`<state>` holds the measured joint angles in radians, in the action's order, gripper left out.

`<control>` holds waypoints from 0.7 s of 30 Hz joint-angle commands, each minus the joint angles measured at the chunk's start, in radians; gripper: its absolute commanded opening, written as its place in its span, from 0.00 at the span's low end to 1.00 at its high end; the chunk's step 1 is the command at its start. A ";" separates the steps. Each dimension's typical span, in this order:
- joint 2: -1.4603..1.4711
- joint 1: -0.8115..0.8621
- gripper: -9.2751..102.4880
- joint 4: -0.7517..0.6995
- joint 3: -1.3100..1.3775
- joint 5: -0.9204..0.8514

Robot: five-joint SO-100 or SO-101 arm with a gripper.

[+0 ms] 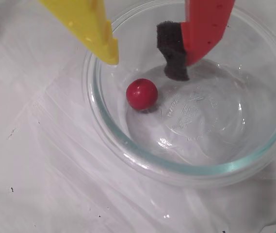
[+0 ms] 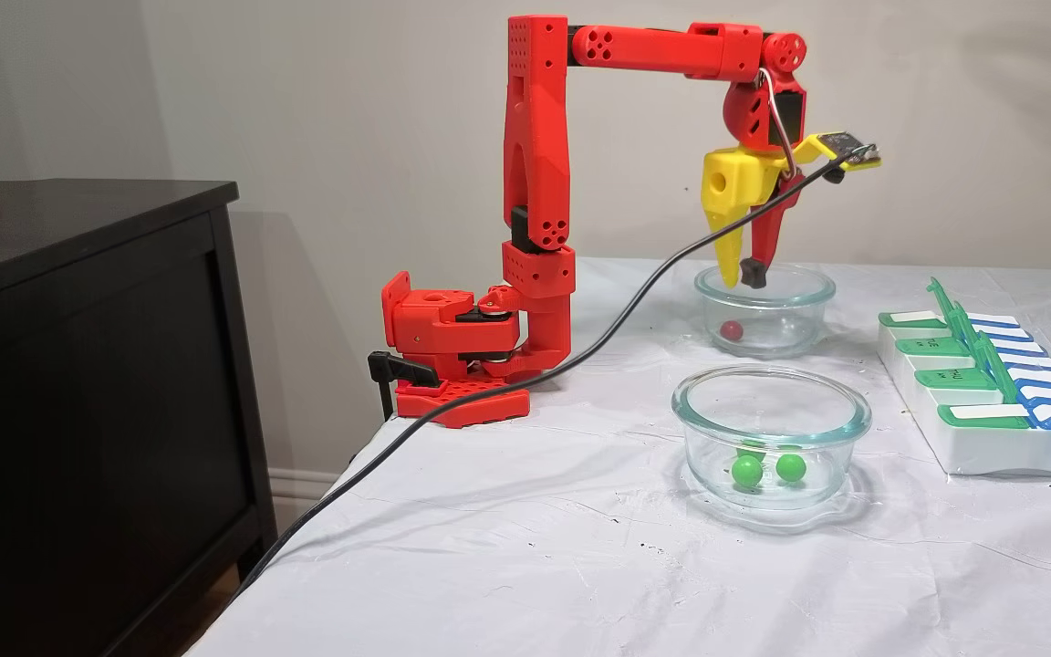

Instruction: Sort medicines into box.

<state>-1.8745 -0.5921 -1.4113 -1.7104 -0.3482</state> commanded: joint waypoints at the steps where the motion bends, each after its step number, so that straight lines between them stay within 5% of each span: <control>1: 0.011 -0.012 0.33 0.017 0.006 0.003; 21: 0.098 -0.015 0.33 0.064 -0.041 -0.032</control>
<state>-1.7702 -0.5998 -1.3530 -1.7610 -0.3666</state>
